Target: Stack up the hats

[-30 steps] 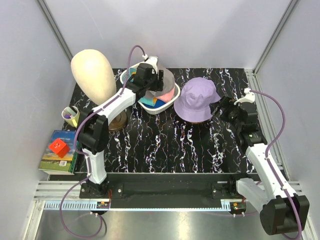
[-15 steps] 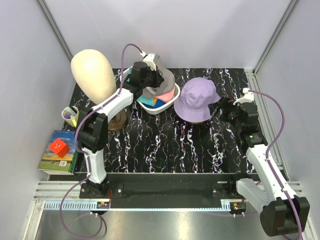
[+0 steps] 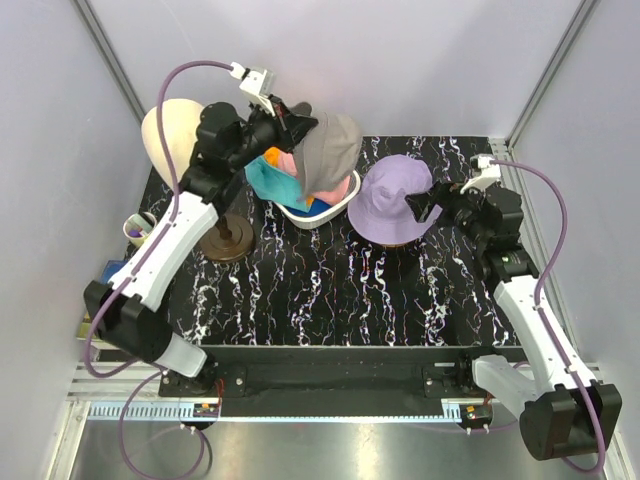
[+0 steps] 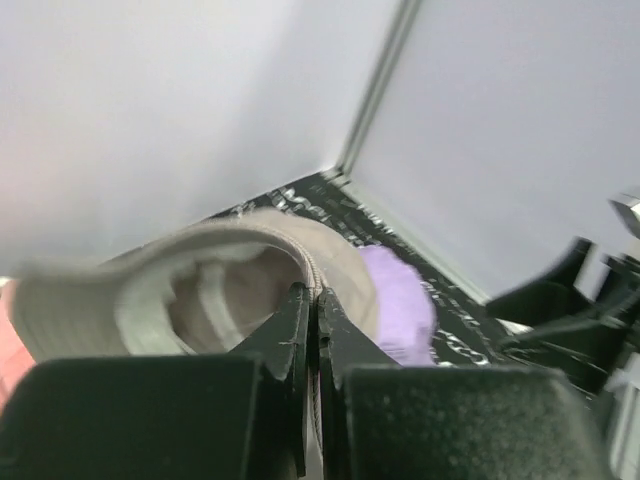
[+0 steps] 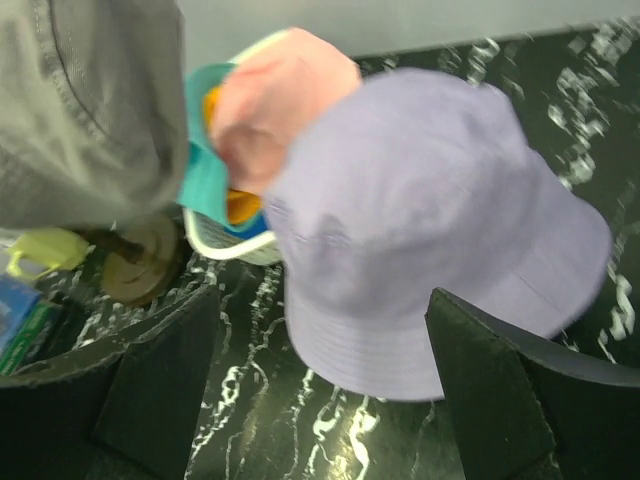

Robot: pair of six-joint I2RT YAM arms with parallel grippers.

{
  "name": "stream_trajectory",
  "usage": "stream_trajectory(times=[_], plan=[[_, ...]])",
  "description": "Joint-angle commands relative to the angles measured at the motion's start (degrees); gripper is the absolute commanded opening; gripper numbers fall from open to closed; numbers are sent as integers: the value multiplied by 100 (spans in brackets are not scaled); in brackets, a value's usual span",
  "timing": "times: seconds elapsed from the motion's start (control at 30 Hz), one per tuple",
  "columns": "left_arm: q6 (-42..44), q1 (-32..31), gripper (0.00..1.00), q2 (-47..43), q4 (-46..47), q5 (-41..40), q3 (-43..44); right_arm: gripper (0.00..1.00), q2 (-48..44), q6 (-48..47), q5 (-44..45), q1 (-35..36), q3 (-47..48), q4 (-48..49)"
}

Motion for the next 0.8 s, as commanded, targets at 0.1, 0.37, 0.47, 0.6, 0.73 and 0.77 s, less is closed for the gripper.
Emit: stream_trajectory(times=[0.1,0.37,0.47,0.6,0.73,0.77], plan=[[60,-198,0,-934,-79,406,-97,92,85,402,-2065,20,268,1602],[-151,-365,0,-1401,-439,827,-238,88,523,888,-3023,152,310,3265],[-186,-383,0,-1524,-649,863,-238,84,691,879,-3341,397,399,3529],[-107,-418,0,-1603,-896,889,-203,82,780,467,-2982,872,513,3371],[-81,-453,0,-1638,-1142,986,-124,81,868,255,-2893,926,513,3415],[-55,-462,0,-1656,-1195,1012,-132,82,894,229,-2893,926,513,3432]])
